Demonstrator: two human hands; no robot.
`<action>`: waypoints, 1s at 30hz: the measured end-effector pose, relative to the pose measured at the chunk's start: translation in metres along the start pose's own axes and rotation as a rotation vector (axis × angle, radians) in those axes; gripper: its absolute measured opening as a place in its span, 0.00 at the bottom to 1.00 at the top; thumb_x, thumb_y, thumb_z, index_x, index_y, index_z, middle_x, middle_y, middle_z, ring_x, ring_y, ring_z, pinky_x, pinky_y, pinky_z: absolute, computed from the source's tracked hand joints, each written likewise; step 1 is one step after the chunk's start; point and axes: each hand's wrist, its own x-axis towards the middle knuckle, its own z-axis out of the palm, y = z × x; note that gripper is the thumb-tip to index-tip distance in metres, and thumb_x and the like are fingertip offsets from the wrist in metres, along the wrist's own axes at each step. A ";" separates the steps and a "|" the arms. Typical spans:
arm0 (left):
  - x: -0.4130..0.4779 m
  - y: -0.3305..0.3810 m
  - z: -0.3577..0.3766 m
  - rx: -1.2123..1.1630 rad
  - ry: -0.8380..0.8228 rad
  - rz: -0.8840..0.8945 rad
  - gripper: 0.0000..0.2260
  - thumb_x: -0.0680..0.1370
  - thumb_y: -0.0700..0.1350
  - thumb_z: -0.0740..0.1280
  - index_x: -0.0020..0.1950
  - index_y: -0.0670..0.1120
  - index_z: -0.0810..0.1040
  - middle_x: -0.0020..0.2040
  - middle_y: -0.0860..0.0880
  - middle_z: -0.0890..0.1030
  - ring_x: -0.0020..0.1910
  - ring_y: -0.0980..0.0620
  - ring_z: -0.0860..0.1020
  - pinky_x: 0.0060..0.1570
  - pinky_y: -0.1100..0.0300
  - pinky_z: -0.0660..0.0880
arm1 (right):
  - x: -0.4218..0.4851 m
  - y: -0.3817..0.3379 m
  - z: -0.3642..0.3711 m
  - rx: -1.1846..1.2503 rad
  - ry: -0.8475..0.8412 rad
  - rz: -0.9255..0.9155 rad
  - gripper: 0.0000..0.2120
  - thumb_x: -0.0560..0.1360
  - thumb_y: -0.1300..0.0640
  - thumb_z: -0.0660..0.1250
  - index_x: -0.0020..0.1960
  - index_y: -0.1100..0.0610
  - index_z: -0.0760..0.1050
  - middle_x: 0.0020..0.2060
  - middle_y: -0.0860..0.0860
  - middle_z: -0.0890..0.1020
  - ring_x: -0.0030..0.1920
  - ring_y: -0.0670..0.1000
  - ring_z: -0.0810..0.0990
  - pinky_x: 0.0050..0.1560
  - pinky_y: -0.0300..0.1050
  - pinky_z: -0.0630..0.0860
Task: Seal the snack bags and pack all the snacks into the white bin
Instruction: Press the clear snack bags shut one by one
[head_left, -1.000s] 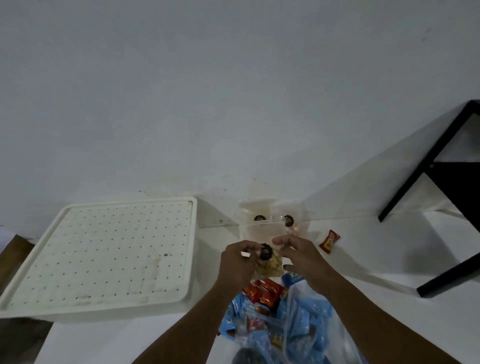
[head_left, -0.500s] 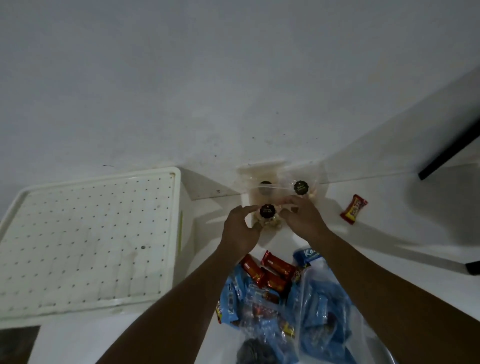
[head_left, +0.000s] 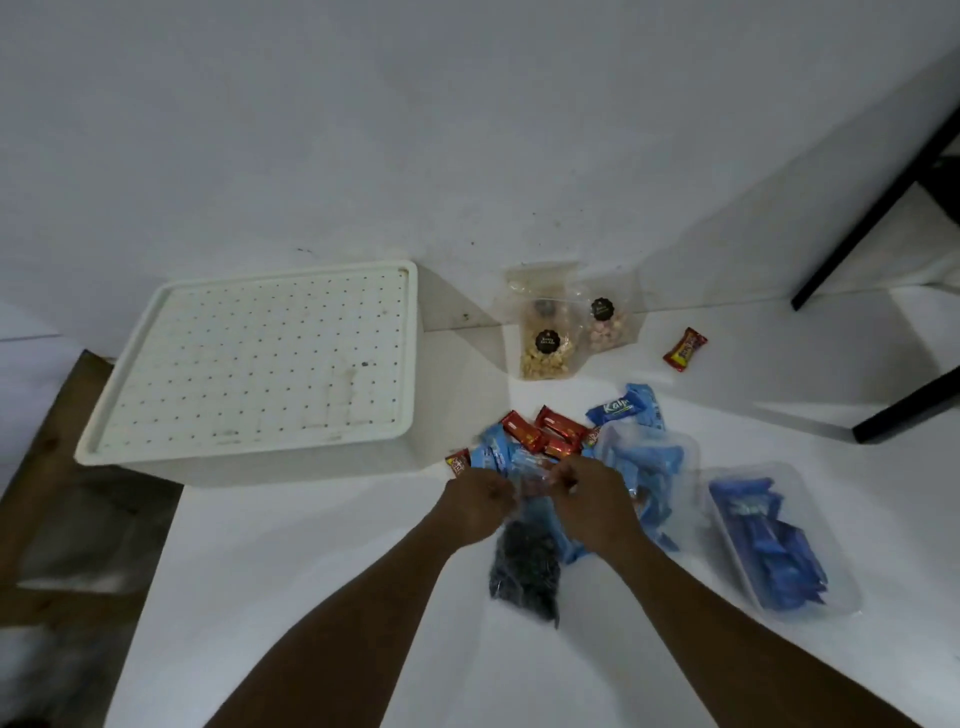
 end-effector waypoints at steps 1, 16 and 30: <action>-0.007 -0.009 0.006 0.088 -0.003 -0.015 0.08 0.78 0.46 0.66 0.47 0.44 0.83 0.51 0.41 0.84 0.52 0.41 0.82 0.47 0.57 0.75 | -0.012 0.003 0.006 -0.010 0.058 0.033 0.06 0.75 0.60 0.64 0.41 0.55 0.77 0.40 0.52 0.82 0.42 0.52 0.80 0.45 0.47 0.78; -0.055 -0.028 0.024 -0.423 0.097 -0.163 0.16 0.75 0.55 0.72 0.58 0.49 0.78 0.54 0.45 0.82 0.52 0.45 0.81 0.47 0.51 0.83 | -0.074 0.004 0.040 0.418 0.106 0.361 0.06 0.72 0.59 0.68 0.49 0.53 0.75 0.45 0.52 0.81 0.43 0.52 0.82 0.48 0.53 0.82; -0.113 0.012 -0.067 -0.639 -0.038 0.200 0.09 0.73 0.50 0.76 0.48 0.46 0.84 0.47 0.44 0.86 0.47 0.45 0.85 0.41 0.58 0.81 | -0.082 -0.056 -0.043 0.670 0.085 0.004 0.10 0.79 0.57 0.65 0.41 0.54 0.80 0.29 0.47 0.82 0.25 0.38 0.77 0.25 0.30 0.70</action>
